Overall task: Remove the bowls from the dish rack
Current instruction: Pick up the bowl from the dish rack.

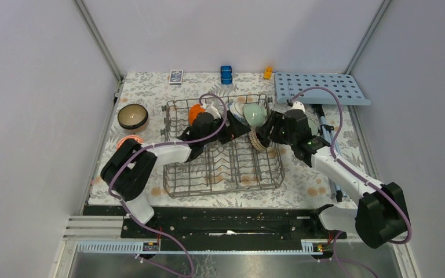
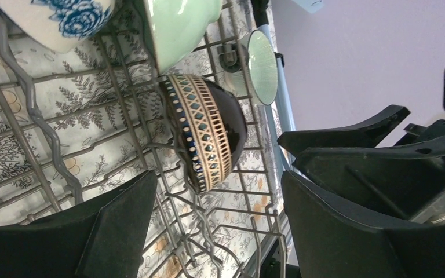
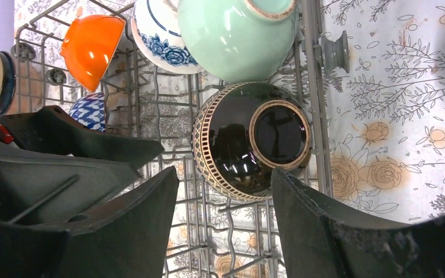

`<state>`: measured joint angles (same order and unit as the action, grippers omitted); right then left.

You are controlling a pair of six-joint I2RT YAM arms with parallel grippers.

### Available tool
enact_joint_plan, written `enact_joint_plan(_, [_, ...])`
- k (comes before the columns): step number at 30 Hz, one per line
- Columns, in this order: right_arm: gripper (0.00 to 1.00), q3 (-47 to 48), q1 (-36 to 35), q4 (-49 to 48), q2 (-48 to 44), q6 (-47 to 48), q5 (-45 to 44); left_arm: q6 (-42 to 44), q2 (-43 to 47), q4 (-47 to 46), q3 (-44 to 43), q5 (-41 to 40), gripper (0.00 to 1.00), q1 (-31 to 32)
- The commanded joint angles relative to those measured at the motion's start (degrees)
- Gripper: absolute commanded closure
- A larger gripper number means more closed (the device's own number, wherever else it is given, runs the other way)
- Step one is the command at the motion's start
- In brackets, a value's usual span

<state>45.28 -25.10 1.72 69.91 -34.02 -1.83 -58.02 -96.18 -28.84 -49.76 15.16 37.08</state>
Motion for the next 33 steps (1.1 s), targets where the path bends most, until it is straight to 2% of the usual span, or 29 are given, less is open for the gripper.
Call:
enact_joint_plan(1, [0.34, 3.73, 0.63, -3.48, 2.85, -1.09, 0.43, -2.53, -2.94, -7.08, -1.09, 2.76, 0.19, 0.05])
enact_joint_plan(12, [0.42, 7.09, 2.00, -2.11, 9.35, -1.60, 1.32, -4.32, -7.30, -10.50, -2.73, 6.97, 0.31, 0.08])
enact_joint_plan(23, [0.46, 6.80, 2.83, -3.55, 11.79, -2.53, 4.10, -5.79, -10.66, -13.58, -3.99, 9.68, 0.41, 0.10])
enact_joint_plan(33, [0.49, 5.80, 3.65, -4.01, 12.22, -3.26, 4.85, -7.60, -12.91, -17.25, -4.80, 11.67, 0.54, 0.05])
